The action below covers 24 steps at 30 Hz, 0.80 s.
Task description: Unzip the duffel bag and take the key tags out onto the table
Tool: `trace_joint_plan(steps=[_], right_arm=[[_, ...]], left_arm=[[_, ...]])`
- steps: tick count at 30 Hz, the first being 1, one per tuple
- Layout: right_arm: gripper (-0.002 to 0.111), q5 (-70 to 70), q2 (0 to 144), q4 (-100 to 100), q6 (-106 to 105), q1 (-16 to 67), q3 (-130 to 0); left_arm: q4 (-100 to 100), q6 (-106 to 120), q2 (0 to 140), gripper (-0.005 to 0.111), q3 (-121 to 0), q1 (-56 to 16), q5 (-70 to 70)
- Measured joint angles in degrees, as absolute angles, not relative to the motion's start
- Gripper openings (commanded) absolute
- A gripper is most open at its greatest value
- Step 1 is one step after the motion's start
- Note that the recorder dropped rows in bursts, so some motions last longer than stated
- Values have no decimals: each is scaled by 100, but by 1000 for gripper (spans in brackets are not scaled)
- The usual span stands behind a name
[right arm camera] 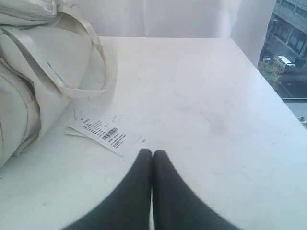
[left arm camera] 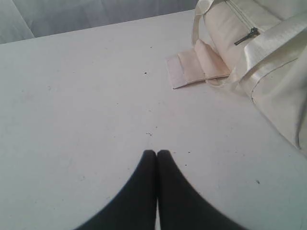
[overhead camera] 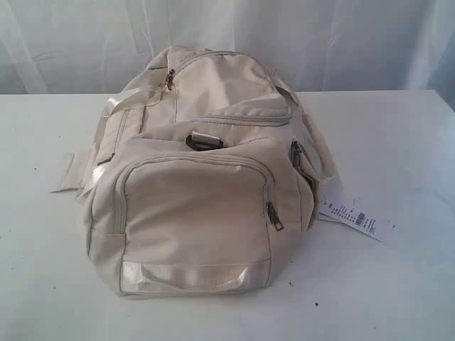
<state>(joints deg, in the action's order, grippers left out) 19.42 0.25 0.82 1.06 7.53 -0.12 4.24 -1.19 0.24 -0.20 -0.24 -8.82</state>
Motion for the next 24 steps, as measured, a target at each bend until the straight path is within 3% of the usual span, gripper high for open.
trace_joint_plan(steps=[24], right_arm=[[0, 1942, 25, 82, 106, 753, -12]], left_arm=[[436, 217, 24, 0, -20, -24, -882]])
